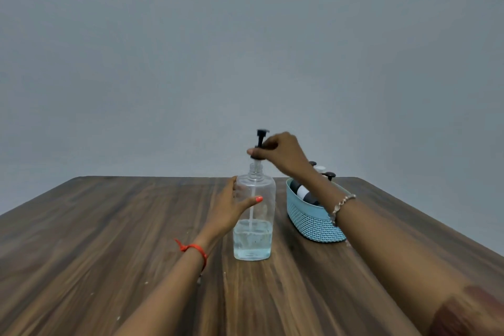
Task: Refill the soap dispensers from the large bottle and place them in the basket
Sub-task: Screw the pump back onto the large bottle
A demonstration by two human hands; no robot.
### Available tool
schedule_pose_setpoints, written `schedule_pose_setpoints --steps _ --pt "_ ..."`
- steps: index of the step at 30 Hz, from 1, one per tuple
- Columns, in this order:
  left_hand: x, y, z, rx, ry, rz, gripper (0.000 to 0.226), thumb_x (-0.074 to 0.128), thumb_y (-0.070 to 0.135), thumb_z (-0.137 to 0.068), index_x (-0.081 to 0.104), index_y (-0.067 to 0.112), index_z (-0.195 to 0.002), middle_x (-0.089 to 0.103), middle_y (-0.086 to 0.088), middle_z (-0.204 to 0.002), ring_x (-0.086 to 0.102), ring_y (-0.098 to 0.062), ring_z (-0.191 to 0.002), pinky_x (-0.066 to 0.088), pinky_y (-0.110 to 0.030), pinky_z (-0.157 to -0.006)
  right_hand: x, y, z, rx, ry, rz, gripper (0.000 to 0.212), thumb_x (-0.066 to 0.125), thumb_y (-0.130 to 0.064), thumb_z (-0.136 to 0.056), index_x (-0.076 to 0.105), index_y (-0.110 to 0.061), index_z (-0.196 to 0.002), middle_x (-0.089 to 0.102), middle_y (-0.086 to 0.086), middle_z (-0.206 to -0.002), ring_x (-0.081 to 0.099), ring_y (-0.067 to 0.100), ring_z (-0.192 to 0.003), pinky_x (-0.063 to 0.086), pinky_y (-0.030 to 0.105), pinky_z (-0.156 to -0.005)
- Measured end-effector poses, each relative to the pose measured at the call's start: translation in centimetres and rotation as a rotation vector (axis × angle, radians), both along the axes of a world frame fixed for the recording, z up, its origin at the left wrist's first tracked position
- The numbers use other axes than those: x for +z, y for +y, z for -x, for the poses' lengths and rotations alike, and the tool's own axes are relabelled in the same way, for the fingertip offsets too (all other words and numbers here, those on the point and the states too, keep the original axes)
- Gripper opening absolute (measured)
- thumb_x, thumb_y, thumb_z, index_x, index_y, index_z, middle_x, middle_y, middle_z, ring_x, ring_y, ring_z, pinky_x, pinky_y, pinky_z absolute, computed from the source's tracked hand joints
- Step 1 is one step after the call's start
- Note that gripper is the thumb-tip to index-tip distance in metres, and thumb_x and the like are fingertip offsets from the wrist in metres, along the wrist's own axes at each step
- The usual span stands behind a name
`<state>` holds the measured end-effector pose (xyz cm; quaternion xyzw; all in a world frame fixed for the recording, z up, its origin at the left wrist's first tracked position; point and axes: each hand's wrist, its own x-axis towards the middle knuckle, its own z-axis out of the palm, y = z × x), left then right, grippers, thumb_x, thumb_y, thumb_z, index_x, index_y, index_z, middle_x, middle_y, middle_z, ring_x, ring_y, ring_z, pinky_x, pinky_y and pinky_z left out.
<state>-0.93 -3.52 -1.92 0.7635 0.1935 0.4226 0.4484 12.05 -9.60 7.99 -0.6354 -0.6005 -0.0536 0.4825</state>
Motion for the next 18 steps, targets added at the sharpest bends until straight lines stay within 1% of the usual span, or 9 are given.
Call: schedule_pose_setpoints --steps 2,4,8,9,10,11,12,14,18 --pt "-0.1 0.0 -0.1 0.008 0.003 0.003 0.058 0.071 0.031 -0.079 0.045 0.021 -0.129 0.058 0.004 -0.124 0.056 -0.011 -0.111 0.046 -0.029 -0.092 -1.6 0.5 -0.2 0.008 0.065 0.033 0.046 0.078 -0.031 -0.072 0.053 0.005 -0.056 0.041 0.006 -0.048 0.033 0.003 -0.037 0.025 0.01 -0.039" --pt "-0.1 0.1 -0.1 0.014 0.011 -0.001 0.059 0.071 0.032 -0.079 0.044 0.02 -0.131 0.056 0.004 -0.126 0.054 -0.011 -0.112 0.046 -0.031 -0.095 -2.7 0.9 -0.1 0.02 0.152 -0.007 0.039 0.079 -0.028 -0.071 0.049 -0.005 -0.06 0.039 0.0 -0.048 0.041 -0.002 -0.035 0.029 0.006 -0.04" --pt "-0.1 0.1 0.1 -0.022 0.033 0.01 0.062 0.069 0.031 -0.081 0.041 0.019 -0.135 0.055 -0.001 -0.131 0.053 -0.017 -0.118 0.044 -0.042 -0.102 -3.5 1.2 0.1 0.029 0.226 -0.051 0.045 0.079 -0.034 -0.069 0.044 -0.008 -0.058 0.039 0.008 -0.051 0.044 -0.001 -0.04 0.03 0.007 -0.043" --pt "0.0 0.1 0.1 -0.031 0.034 0.013 0.061 0.069 0.03 -0.081 0.041 0.019 -0.135 0.056 -0.001 -0.13 0.054 -0.017 -0.117 0.045 -0.042 -0.102 -3.5 1.1 -0.1 0.062 0.278 -0.032 0.042 0.077 -0.034 -0.071 0.049 -0.007 -0.058 0.048 0.006 -0.051 0.052 -0.002 -0.046 0.034 0.006 -0.049" --pt "0.0 0.1 0.1 -0.04 0.032 0.018 0.06 0.069 0.029 -0.081 0.042 0.019 -0.134 0.056 -0.002 -0.129 0.055 -0.016 -0.116 0.045 -0.042 -0.101 -3.4 1.0 -0.4 0.116 0.353 -0.004 0.03 0.074 -0.032 -0.075 0.059 -0.008 -0.064 0.06 0.0 -0.058 0.062 -0.001 -0.061 0.042 0.01 -0.058" --pt "0.1 0.1 0.1 -0.045 0.027 0.023 0.059 0.069 0.028 -0.081 0.043 0.018 -0.133 0.057 -0.003 -0.128 0.056 -0.016 -0.115 0.046 -0.042 -0.101 -3.5 0.9 -0.7 0.183 0.427 0.028 0.015 0.071 -0.025 -0.079 0.067 -0.011 -0.077 0.069 -0.003 -0.072 0.067 0.008 -0.079 0.048 0.018 -0.069" --pt "0.1 0.1 0.0 -0.048 0.024 0.028 0.059 0.069 0.027 -0.081 0.043 0.018 -0.133 0.057 -0.003 -0.128 0.056 -0.016 -0.115 0.046 -0.042 -0.101 -3.7 0.8 -1.0 0.239 0.483 0.049 0.011 0.068 -0.017 -0.081 0.07 -0.011 -0.09 0.072 0.001 -0.087 0.067 0.017 -0.091 0.05 0.027 -0.078" --pt "0.1 0.1 0.1 -0.051 0.028 0.029 0.06 0.069 0.027 -0.081 0.042 0.018 -0.134 0.057 -0.003 -0.128 0.055 -0.017 -0.116 0.045 -0.043 -0.101 -4.0 0.6 -1.3 0.274 0.544 0.041 0.02 0.068 -0.005 -0.079 0.07 -0.009 -0.099 0.071 0.009 -0.097 0.067 0.023 -0.097 0.051 0.032 -0.088" --pt "0.0 0.1 0.1 -0.053 0.028 0.034 0.06 0.069 0.028 -0.081 0.041 0.019 -0.134 0.055 -0.002 -0.13 0.054 -0.018 -0.118 0.044 -0.045 -0.103 -4.0 0.7 -0.6 0.213 0.614 -0.048 0.023 0.084 -0.007 -0.061 0.071 -0.012 -0.08 0.074 0.004 -0.081 0.071 0.018 -0.079 0.055 0.026 -0.074"
